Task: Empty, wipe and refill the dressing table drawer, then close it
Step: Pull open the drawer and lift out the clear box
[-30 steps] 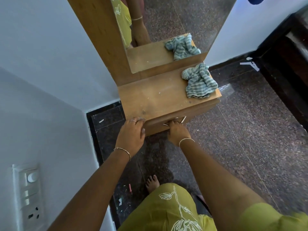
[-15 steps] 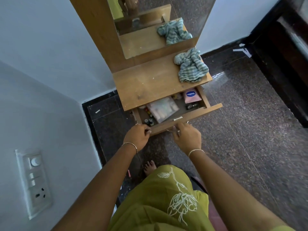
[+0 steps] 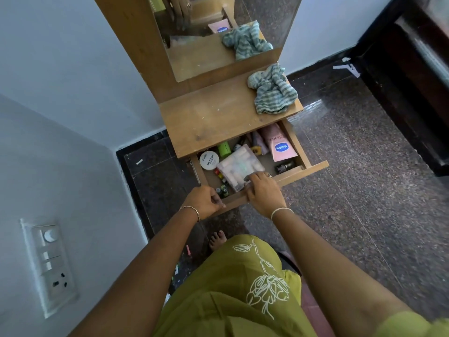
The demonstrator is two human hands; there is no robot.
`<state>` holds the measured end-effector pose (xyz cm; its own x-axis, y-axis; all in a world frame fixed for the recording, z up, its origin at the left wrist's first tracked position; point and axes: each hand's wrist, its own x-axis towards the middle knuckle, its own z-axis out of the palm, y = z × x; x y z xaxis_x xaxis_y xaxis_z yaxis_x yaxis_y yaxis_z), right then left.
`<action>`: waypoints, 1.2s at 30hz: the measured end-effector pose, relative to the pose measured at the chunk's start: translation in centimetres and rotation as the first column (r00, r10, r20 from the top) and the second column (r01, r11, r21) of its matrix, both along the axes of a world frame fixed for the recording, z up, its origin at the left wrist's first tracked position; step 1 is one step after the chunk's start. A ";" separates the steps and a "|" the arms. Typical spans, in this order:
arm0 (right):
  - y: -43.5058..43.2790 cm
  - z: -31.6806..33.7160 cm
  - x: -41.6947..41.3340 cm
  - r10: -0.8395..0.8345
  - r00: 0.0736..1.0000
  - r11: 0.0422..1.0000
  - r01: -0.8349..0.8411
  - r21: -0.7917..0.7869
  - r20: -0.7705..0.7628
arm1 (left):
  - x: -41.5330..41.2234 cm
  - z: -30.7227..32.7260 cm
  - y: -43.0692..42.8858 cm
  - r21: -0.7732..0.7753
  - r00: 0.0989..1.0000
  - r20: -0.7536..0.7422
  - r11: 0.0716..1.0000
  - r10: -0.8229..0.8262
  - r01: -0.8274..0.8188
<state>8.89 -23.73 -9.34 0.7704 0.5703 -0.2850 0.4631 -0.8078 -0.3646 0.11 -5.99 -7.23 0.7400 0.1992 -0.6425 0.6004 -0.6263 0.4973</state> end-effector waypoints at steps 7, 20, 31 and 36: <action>-1.1 -0.5 -1.6 -0.006 0.999 0.997 0.009 -0.071 0.032 | -0.4 -0.7 -0.6 -0.092 0.995 -0.046 0.993 -0.085 0.080; 0.7 -0.4 2.7 -0.357 0.921 0.928 0.330 -0.175 -0.154 | 3.7 -1.4 -1.6 -0.339 0.894 0.036 0.847 0.446 -0.409; 1.2 -1.6 3.5 -0.436 0.854 0.897 0.386 -0.214 -0.286 | 6.4 -3.7 -2.6 -0.240 0.821 -0.165 0.786 0.546 -0.570; 0.6 -0.8 4.2 -0.444 0.795 0.892 0.436 -0.118 -0.413 | 6.2 -3.1 -2.6 -0.389 0.745 -0.215 0.644 0.632 -0.659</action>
